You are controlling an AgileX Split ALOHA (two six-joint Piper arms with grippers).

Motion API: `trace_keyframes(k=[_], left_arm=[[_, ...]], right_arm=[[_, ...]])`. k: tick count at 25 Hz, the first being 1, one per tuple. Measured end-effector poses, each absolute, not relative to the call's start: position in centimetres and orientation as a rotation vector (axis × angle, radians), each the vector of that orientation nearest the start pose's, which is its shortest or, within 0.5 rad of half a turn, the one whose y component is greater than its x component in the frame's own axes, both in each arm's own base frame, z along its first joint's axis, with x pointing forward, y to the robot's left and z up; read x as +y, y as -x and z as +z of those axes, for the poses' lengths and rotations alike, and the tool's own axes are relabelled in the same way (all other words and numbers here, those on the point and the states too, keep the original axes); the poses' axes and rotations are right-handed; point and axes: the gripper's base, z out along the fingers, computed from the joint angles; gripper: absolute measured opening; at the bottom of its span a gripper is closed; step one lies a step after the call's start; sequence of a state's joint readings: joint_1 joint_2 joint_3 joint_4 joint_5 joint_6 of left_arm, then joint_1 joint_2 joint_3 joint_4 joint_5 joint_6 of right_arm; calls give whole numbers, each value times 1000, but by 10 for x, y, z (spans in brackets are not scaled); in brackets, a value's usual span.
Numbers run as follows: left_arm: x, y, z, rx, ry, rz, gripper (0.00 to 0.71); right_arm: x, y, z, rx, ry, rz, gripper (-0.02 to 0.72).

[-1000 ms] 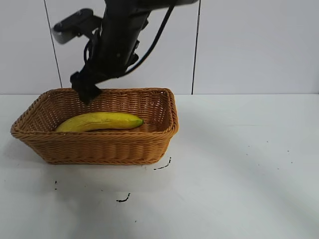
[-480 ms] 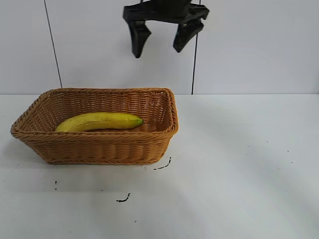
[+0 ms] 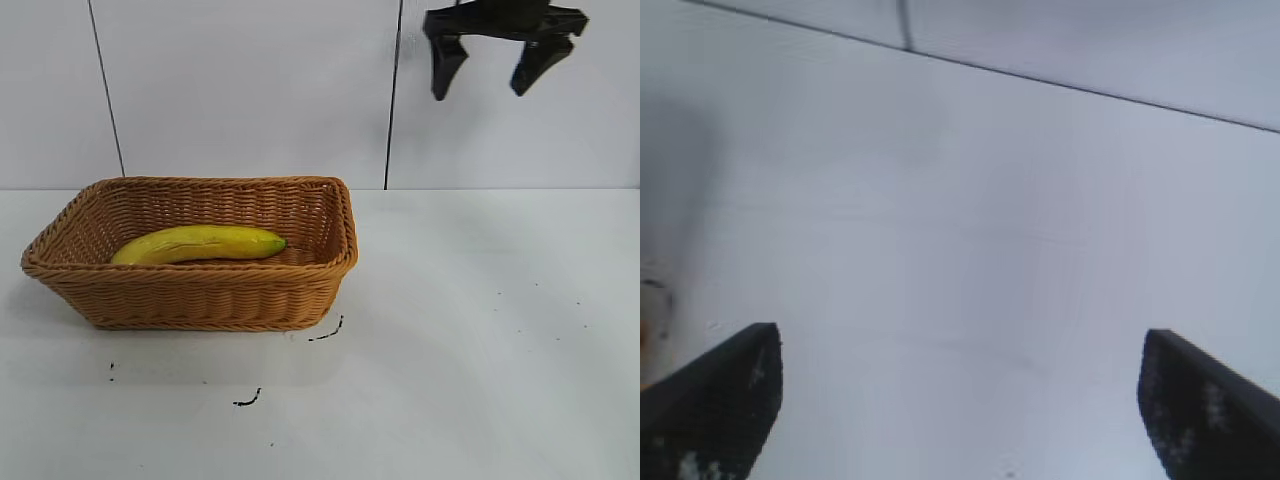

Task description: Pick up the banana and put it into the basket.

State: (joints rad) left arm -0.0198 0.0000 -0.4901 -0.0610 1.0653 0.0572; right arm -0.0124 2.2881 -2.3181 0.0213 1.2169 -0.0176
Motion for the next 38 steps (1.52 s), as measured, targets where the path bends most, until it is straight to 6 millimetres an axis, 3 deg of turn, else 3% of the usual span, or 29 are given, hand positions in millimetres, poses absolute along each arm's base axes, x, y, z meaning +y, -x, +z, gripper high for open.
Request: trace_keyframes(k=[4, 9, 13, 17, 21, 24, 29, 38], left_arm=[[-5, 4, 274, 2056, -82, -50, 695], [-5, 4, 274, 2056, -82, -50, 695], [-5, 4, 274, 2056, -82, -50, 695], [-5, 4, 274, 2056, -82, -50, 695], [-5, 4, 274, 2056, -82, -50, 695], [-5, 4, 274, 2056, -82, -50, 695], [-5, 4, 274, 2056, -82, -50, 695], [-5, 4, 274, 2056, -82, -50, 695]], right_arm=[[-4, -493, 280, 2705, 35, 24, 689], [-2, -460, 290, 2761, 39, 49, 689], [-1, -417, 309, 2789, 44, 54, 689], [0, -363, 329, 2799, 47, 55, 689], [1, -305, 335, 2813, 68, 53, 689], [1, -261, 331, 2830, 68, 57, 689], [2, -187, 304, 2842, 94, 53, 689], [4, -81, 260, 2579, 113, 33, 689]])
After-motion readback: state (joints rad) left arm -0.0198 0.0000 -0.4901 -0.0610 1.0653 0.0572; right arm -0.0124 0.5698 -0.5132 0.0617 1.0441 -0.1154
